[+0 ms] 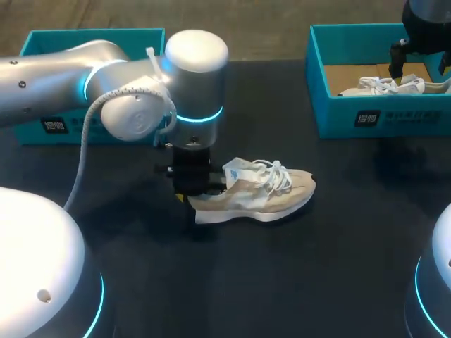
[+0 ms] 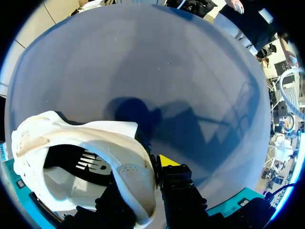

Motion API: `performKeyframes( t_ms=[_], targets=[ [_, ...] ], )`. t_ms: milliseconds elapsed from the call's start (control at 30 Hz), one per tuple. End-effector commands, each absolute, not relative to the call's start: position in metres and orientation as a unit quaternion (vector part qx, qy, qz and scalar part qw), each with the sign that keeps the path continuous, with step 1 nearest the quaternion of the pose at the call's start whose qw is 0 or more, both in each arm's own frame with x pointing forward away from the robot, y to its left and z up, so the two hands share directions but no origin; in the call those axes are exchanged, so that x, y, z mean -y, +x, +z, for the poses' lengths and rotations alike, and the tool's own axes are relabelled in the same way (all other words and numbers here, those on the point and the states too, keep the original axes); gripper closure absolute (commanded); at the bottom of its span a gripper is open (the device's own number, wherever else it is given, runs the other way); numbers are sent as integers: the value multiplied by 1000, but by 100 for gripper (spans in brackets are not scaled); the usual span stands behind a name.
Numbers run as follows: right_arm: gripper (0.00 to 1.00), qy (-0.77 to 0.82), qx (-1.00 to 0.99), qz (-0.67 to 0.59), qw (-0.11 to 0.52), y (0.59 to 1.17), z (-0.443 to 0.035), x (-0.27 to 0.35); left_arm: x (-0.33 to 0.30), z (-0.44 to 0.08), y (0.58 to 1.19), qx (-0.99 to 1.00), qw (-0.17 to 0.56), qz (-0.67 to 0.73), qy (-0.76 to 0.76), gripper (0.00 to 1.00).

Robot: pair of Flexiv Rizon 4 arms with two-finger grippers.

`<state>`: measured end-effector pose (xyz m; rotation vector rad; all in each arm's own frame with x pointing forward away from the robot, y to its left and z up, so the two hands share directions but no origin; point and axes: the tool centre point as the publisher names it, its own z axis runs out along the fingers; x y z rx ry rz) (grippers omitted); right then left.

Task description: Take the shoe out of the shoebox, open the shoe tongue, remove and reinsert the insole, then place the shoe into the shoebox

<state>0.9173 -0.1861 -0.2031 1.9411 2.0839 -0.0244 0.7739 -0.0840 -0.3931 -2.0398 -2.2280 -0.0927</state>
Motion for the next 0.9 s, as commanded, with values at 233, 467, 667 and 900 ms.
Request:
performKeyframes(
  t_ms=[233, 467, 667, 900],
  targets=[
    [0, 674, -723, -8, 147, 917, -203, 186, 81, -395, 772, 731, 69, -50, -676, 85],
    [0, 674, -723, -8, 147, 917, -203, 186, 80, -396, 770, 736, 70, -43, -672, 57],
    [0, 674, -723, -8, 147, 917, -203, 186, 77, -385, 767, 743, 57, -26, -667, 0],
    [0, 674, -723, -8, 147, 917, -203, 186, 78, -365, 766, 752, 42, 4, -658, 0]
  ],
)
